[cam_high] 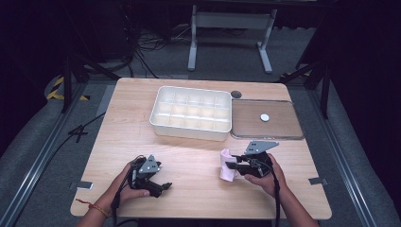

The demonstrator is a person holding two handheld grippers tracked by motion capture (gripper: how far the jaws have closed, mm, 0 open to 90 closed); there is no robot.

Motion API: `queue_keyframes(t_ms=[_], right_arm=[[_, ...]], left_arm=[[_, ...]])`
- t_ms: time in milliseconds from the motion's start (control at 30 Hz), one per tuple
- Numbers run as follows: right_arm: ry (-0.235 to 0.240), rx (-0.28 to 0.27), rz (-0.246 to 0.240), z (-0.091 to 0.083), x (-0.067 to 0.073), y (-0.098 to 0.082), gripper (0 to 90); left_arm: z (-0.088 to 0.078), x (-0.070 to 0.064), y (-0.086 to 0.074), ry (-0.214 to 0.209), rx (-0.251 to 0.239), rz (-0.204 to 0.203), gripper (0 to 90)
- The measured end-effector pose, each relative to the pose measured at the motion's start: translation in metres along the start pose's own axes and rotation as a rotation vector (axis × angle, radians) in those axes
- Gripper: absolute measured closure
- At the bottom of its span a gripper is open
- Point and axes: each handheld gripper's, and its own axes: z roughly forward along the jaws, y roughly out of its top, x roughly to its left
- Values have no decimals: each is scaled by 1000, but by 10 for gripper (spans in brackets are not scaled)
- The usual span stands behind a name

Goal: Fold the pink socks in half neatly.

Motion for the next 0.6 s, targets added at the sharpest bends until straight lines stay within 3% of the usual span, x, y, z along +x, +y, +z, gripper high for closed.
queue_keyframes(t_ms=[600], right_arm=[[-66,-41,1,-15,-11,3,693]], left_arm=[[1,2,0,-15,-2,8,124]])
